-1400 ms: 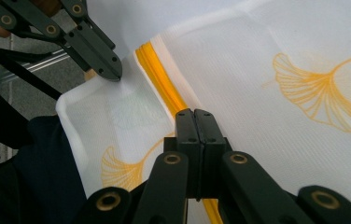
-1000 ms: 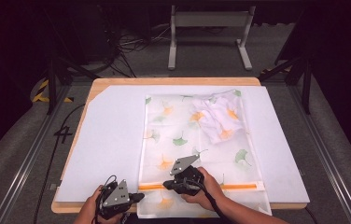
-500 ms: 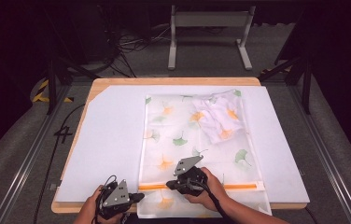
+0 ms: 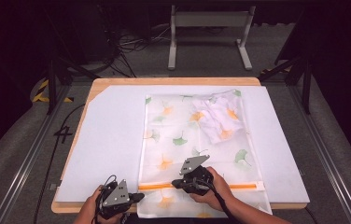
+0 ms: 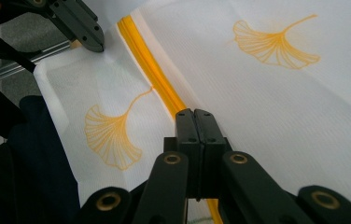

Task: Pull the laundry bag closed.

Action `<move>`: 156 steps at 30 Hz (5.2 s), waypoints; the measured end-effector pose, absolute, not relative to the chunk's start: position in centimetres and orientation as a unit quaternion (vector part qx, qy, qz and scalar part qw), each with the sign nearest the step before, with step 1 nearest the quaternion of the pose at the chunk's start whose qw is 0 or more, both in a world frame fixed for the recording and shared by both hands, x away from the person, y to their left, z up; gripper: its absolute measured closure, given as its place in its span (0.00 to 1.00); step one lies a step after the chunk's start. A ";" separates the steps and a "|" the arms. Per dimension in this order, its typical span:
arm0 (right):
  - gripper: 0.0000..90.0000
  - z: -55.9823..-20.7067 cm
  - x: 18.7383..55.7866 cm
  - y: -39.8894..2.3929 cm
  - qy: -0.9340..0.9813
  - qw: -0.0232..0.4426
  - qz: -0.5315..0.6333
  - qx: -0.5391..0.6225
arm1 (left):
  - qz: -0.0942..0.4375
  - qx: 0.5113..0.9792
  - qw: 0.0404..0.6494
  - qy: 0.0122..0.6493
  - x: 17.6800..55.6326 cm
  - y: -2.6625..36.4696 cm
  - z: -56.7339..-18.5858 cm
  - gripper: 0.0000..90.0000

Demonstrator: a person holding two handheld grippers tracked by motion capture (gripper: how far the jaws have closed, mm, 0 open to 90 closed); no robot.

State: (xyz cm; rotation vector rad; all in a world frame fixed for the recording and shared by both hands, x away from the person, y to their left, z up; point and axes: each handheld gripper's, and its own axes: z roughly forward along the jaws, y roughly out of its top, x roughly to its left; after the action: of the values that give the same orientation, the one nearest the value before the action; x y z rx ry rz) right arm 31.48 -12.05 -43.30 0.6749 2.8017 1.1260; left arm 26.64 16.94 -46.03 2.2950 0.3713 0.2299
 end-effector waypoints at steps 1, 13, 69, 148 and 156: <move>1.00 -43.3 31.5 -12.2 0.905 0.025 0.364 0.217 | 0.091 0.904 0.392 0.146 26.6 16.9 -46.0 1.00; 1.00 -43.1 31.4 -13.7 0.903 0.030 0.363 0.226 | 0.090 0.904 0.392 0.147 26.7 17.0 -46.0 1.00; 1.00 -42.7 30.4 -19.6 0.899 0.044 0.361 0.244 | 0.090 0.903 0.394 0.147 26.7 17.0 -46.1 1.00; 1.00 -42.5 30.0 -25.2 0.885 0.060 0.362 0.285 | 0.083 0.901 0.398 0.150 26.8 17.1 -46.1 1.00; 1.00 -42.4 30.0 -25.8 0.883 0.062 0.364 0.289 | 0.083 0.902 0.397 0.149 26.8 17.1 -46.1 1.00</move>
State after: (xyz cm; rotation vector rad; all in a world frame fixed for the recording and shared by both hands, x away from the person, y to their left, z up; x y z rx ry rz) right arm 29.96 -25.76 -42.42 0.8738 2.6703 1.0994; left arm 26.80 17.09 -46.10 2.2838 0.3786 0.2092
